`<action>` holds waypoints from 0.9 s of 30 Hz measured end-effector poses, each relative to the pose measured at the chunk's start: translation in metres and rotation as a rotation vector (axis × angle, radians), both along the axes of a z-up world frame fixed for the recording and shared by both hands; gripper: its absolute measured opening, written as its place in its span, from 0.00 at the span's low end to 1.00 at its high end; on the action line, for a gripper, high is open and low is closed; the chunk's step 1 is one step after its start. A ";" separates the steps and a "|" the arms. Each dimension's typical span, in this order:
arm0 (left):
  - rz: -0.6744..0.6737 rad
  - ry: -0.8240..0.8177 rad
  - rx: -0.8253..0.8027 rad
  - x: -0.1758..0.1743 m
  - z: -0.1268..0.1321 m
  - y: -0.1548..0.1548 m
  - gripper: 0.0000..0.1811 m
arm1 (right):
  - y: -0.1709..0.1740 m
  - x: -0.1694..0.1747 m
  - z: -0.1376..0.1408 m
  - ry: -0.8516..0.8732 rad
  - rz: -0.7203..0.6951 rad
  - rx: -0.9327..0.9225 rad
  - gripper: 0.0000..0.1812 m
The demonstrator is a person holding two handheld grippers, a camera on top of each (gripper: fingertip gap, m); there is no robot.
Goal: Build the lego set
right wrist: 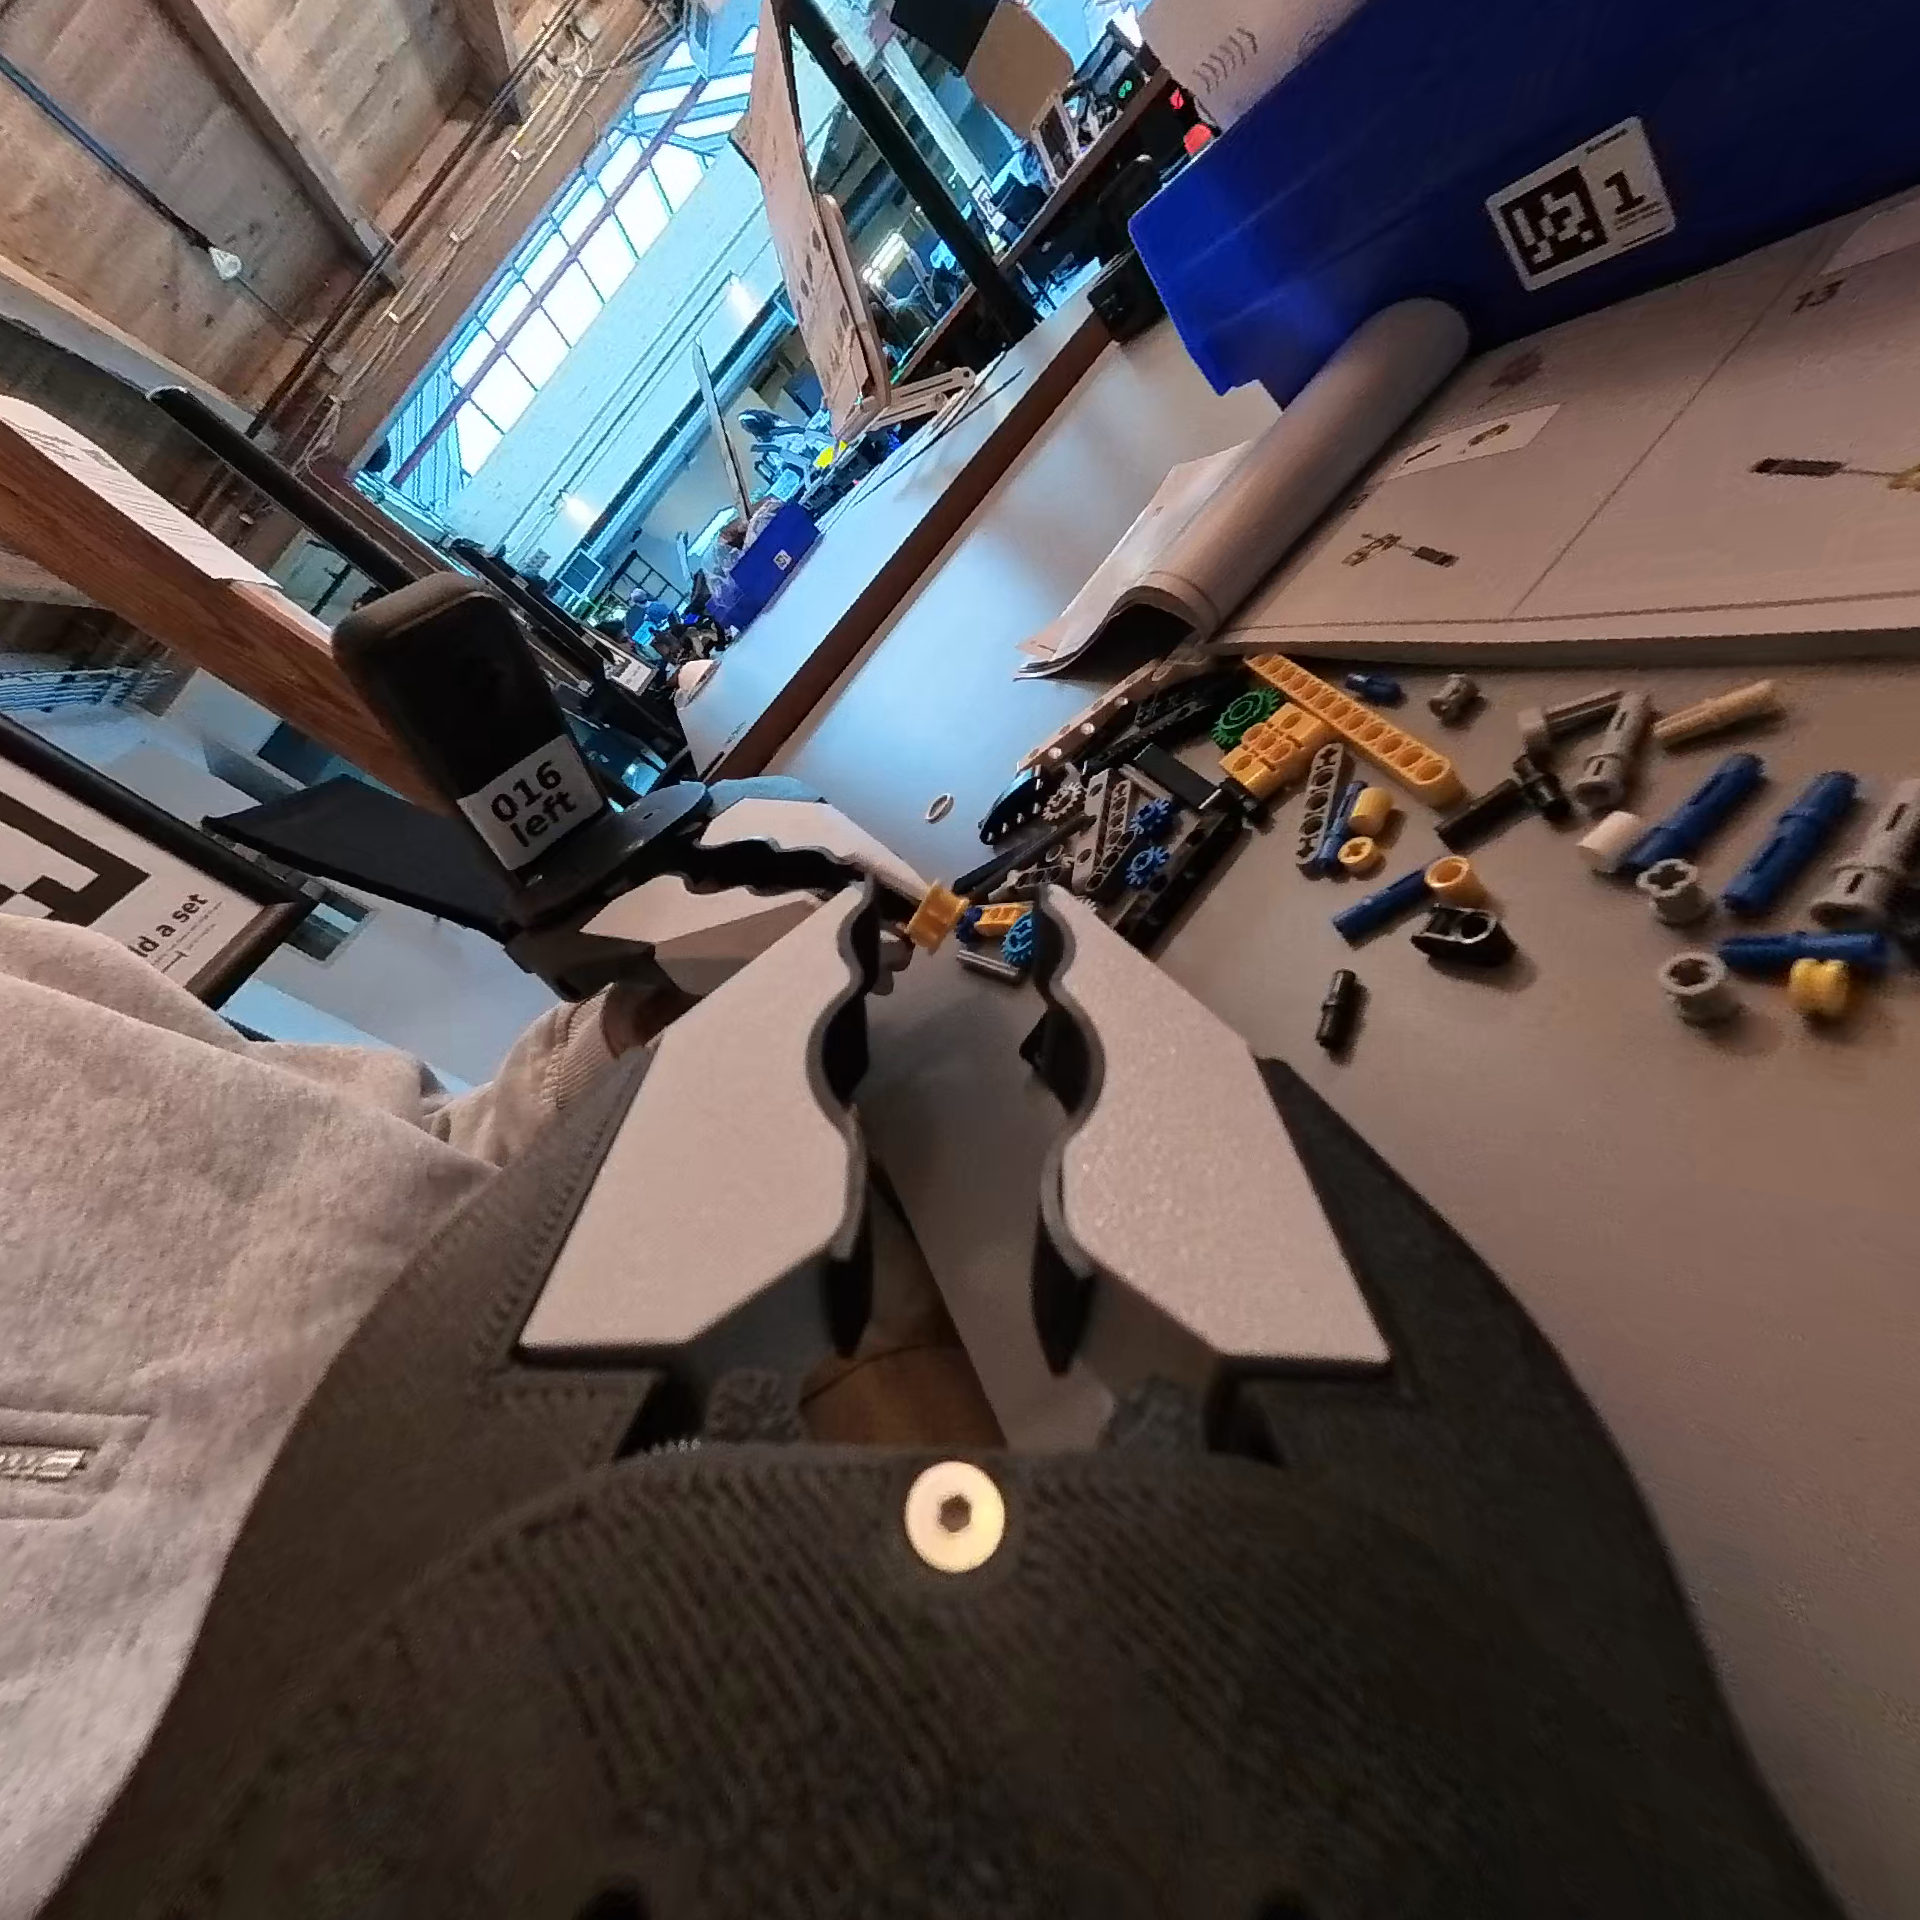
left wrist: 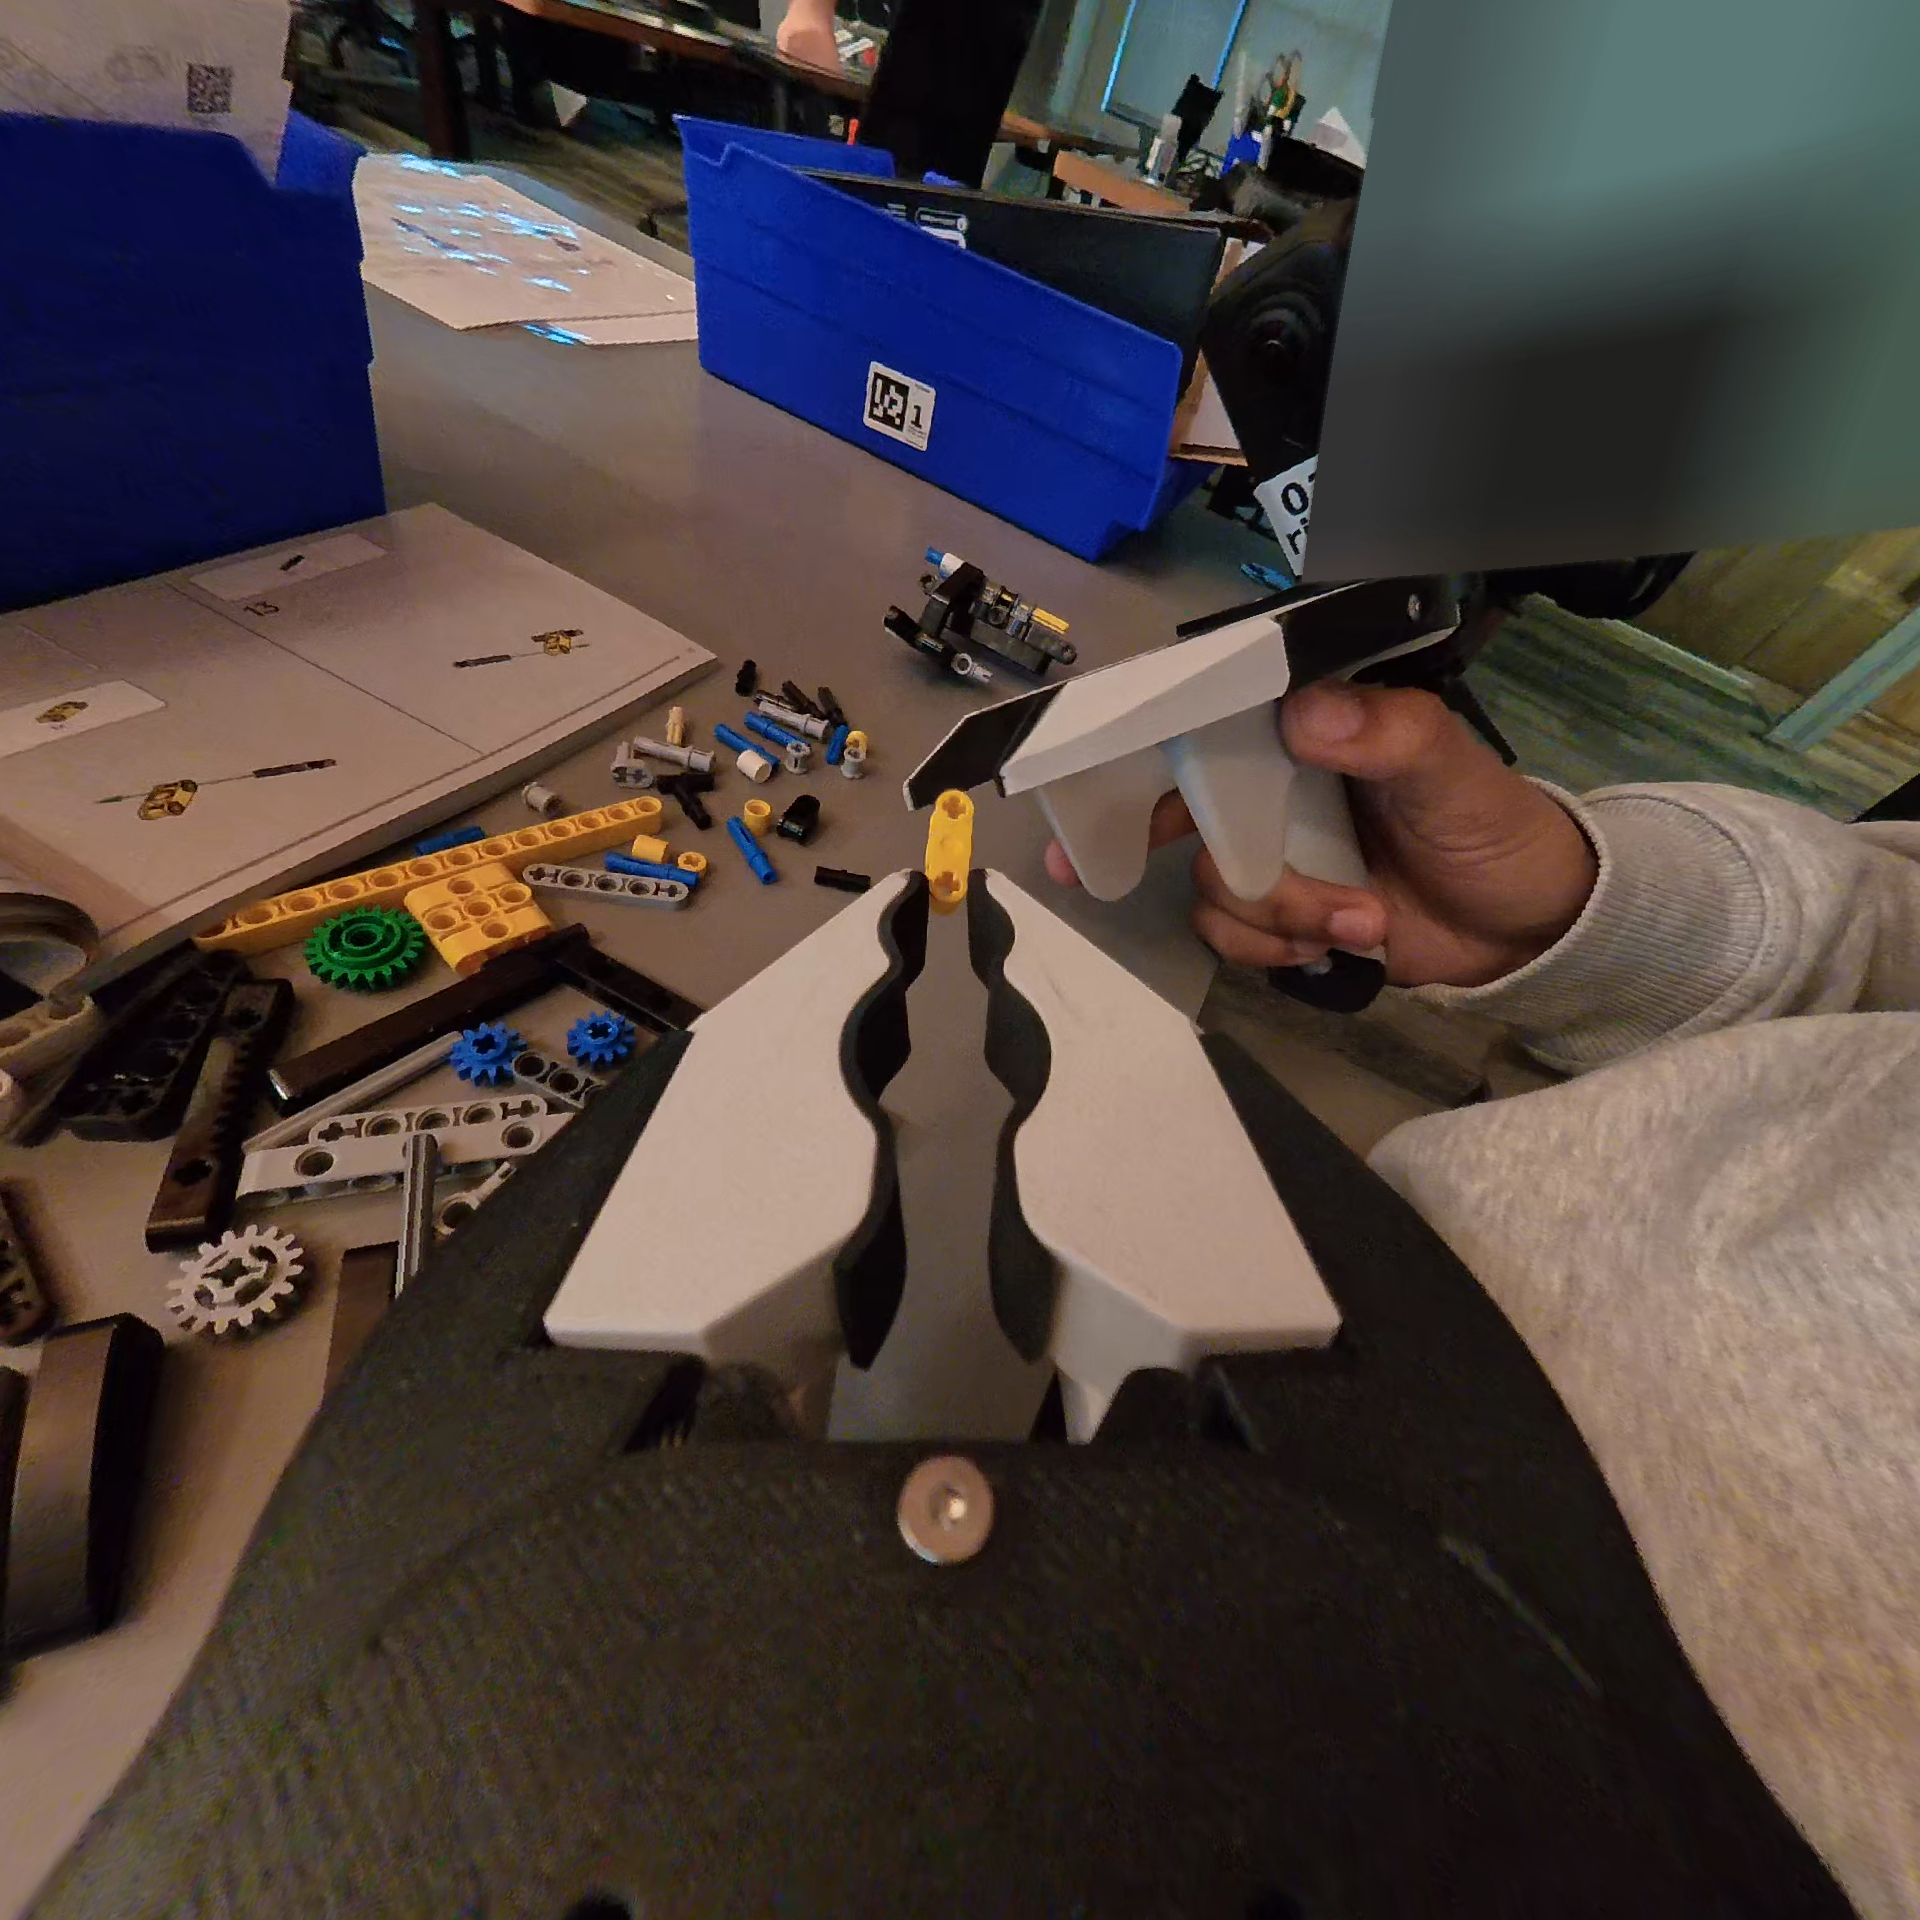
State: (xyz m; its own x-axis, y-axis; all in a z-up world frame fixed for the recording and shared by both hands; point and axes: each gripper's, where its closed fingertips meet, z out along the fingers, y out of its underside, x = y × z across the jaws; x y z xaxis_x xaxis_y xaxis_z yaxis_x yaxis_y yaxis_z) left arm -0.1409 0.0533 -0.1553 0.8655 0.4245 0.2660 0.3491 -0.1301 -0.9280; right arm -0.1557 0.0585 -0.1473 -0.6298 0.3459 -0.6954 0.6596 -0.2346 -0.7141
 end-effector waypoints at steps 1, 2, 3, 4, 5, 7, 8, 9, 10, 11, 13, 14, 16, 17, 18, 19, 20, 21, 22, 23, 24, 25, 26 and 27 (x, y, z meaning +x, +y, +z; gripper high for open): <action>0.000 0.003 -0.001 0.000 0.000 0.000 0.04 | 0.000 0.000 0.000 -0.001 0.001 -0.002 0.15; -0.002 0.006 -0.003 0.001 0.000 0.000 0.04 | 0.001 0.000 0.000 -0.002 0.001 -0.003 0.15; -0.003 0.008 -0.005 0.001 0.000 0.001 0.04 | 0.001 0.000 0.000 -0.003 0.002 -0.005 0.15; -0.004 0.011 -0.007 0.001 0.000 0.001 0.04 | 0.001 0.000 0.000 -0.004 0.003 -0.006 0.15; -0.005 0.014 -0.008 0.002 0.000 0.001 0.04 | 0.001 0.000 0.000 -0.005 0.003 -0.007 0.15; -0.007 0.018 -0.012 0.002 -0.001 0.002 0.04 | 0.001 0.000 0.000 -0.005 0.004 -0.009 0.14; -0.009 0.020 -0.014 0.003 -0.001 0.002 0.04 | 0.001 0.001 0.000 -0.005 0.005 -0.009 0.14; -0.010 0.022 -0.016 0.003 -0.001 0.002 0.04 | 0.001 0.001 0.000 -0.006 0.005 -0.008 0.15; -0.012 0.024 -0.018 0.003 -0.001 0.002 0.04 | 0.000 0.001 0.000 -0.008 0.007 -0.007 0.15; -0.012 0.025 -0.020 0.003 -0.001 0.002 0.04 | 0.000 0.001 -0.001 -0.009 0.009 -0.006 0.15; -0.012 0.025 -0.022 0.003 -0.002 0.003 0.04 | -0.001 0.001 -0.001 -0.009 0.011 -0.002 0.15; -0.011 0.024 -0.022 0.003 -0.002 0.003 0.04 | -0.001 0.001 -0.001 -0.010 0.012 -0.002 0.14; -0.010 0.021 -0.019 0.003 -0.002 0.002 0.04 | -0.001 0.001 -0.001 -0.011 0.013 -0.004 0.14; -0.009 0.020 -0.017 0.003 -0.001 0.002 0.04 | 0.000 0.001 -0.001 -0.011 0.011 -0.005 0.13; -0.007 0.018 -0.016 0.002 -0.001 0.002 0.04 | 0.000 0.001 -0.001 -0.013 0.011 -0.006 0.13; -0.006 0.018 -0.015 0.002 -0.001 0.002 0.04 | 0.000 0.001 -0.001 -0.016 0.012 -0.008 0.13; -0.006 0.018 -0.014 0.002 -0.001 0.002 0.04 | 0.000 0.001 -0.001 -0.018 0.012 -0.009 0.13; -0.006 0.019 -0.014 0.002 -0.001 0.002 0.04 | 0.000 0.001 -0.002 -0.019 0.013 -0.009 0.14; -0.005 0.019 -0.016 0.002 -0.001 0.002 0.04 | -0.001 0.001 -0.002 -0.021 0.017 -0.009 0.14; -0.004 0.020 -0.018 0.002 -0.002 0.002 0.04 | -0.001 0.001 -0.003 -0.024 0.021 -0.006 0.14; -0.004 0.020 -0.020 0.002 -0.002 0.002 0.04 | -0.002 0.001 -0.004 -0.027 0.023 0.003 0.14; -0.004 0.020 -0.021 0.002 -0.002 0.002 0.04 | -0.003 0.002 -0.006 -0.033 0.025 0.014 0.13; -0.004 0.021 -0.022 0.002 -0.002 0.002 0.04 | -0.004 0.003 -0.008 -0.038 0.031 0.024 0.13; -0.004 0.022 -0.022 0.002 -0.002 0.002 0.04 | -0.006 0.004 -0.009 -0.039 0.042 0.028 0.12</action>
State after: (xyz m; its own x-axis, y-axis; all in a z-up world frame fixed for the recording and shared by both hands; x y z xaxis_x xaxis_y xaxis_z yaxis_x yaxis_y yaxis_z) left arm -0.1388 0.0554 -0.1573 0.8729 0.4261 0.2377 0.3280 -0.1516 -0.9324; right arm -0.1517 0.0525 -0.1558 -0.6165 0.3397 -0.7103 0.6960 -0.1866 -0.6933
